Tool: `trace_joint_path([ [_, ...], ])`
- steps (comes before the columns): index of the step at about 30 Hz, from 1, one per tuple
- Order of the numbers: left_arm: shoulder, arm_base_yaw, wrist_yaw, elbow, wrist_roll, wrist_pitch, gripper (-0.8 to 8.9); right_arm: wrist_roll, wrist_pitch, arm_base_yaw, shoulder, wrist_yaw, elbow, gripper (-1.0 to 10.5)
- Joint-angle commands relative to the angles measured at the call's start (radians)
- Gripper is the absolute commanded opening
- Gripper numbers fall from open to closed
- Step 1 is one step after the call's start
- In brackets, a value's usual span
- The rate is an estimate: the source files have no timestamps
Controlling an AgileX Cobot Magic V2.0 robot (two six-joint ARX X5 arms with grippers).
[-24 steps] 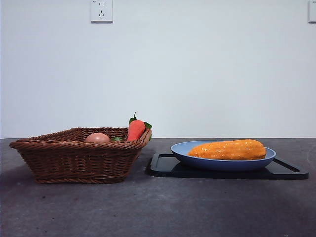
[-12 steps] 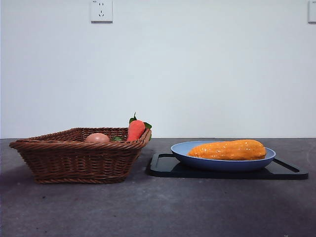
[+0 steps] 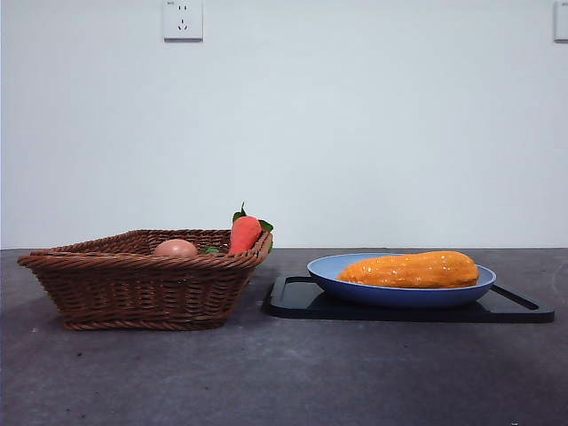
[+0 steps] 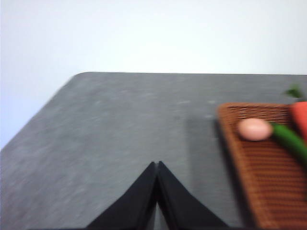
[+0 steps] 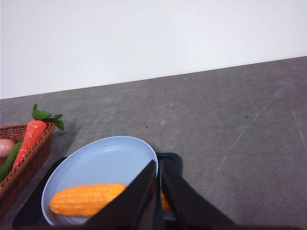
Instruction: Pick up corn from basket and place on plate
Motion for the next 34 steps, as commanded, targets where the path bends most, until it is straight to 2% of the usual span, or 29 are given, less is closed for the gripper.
trace_joint_path([
  [1,-0.064,0.050,-0.002,-0.077,0.006,0.056,0.04,0.010,0.013,-0.001,0.001,0.001,0.008,0.0],
  [8,-0.187,0.088,-0.002,-0.207,-0.021,0.065,0.04,0.010,0.013,-0.001,0.001,0.001,0.008,0.0],
  [15,-0.186,0.096,-0.004,-0.291,-0.037,0.071,0.04,0.010,0.013,-0.001,0.001,0.002,0.008,0.0],
  [34,-0.186,0.097,-0.002,-0.298,-0.044,0.081,0.04,0.010,0.016,-0.001,0.001,0.001,0.008,0.0],
])
